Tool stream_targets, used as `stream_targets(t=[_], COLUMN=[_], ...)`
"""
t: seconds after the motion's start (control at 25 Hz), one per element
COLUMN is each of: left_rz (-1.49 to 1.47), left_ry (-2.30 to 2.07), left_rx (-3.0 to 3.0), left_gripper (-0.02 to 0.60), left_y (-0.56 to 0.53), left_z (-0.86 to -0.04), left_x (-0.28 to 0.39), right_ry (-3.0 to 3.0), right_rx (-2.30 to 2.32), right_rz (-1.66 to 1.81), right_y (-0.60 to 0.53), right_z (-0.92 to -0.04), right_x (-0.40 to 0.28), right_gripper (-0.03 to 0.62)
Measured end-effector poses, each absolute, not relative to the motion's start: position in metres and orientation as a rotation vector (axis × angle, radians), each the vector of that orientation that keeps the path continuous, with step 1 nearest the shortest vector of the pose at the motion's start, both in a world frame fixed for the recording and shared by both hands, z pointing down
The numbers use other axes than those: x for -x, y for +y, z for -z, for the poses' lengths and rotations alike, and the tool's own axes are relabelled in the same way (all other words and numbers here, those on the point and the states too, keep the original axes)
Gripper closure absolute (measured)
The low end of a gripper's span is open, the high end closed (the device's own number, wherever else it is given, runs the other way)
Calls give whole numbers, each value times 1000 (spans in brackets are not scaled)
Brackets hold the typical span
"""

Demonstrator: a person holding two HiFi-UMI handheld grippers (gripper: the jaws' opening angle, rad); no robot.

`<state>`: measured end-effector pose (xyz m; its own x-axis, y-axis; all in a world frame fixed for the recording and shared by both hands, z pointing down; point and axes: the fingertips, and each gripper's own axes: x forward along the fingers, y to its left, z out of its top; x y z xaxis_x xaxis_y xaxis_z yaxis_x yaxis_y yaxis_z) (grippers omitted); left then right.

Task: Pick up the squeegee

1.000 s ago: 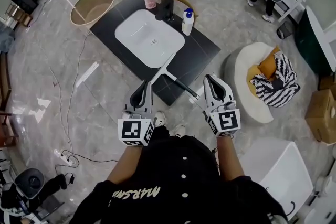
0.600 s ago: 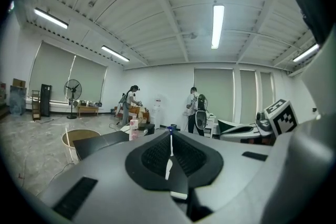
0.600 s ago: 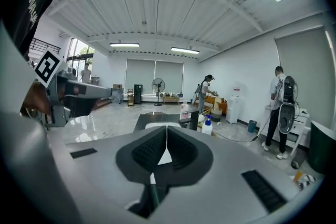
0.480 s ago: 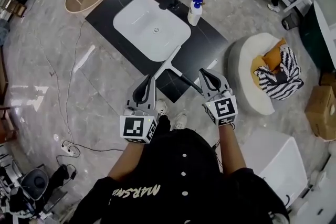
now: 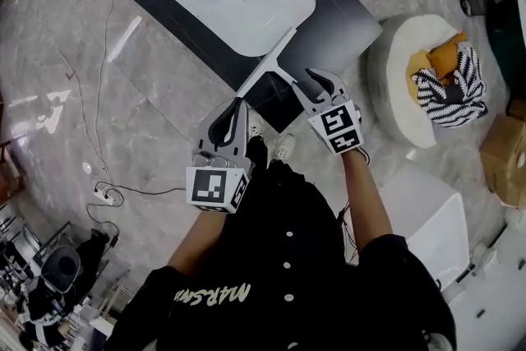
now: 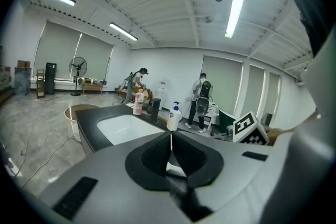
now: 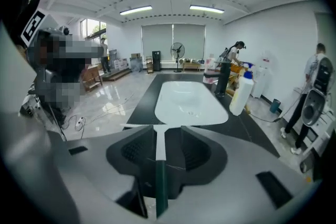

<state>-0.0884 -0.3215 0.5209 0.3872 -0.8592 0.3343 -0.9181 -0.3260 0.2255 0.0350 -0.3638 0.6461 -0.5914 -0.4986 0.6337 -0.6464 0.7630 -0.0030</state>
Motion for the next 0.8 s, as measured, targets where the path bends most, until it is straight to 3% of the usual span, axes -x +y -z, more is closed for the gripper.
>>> stream_targets(t=[0.36, 0.8], left_rz=[-254, -282], left_ry=[-1450, -1431], left_rx=[-2271, -2226], left_gripper=[563, 563], left_y=[-320, -316], left_z=[-568, -598], left_x=[84, 92], right_ry=[-2193, -2300], right_rx=[-698, -696], right_rz=[-274, -296], right_y=[-360, -359], right_z=[-724, -745], right_x=[-26, -14], right_gripper=[411, 443])
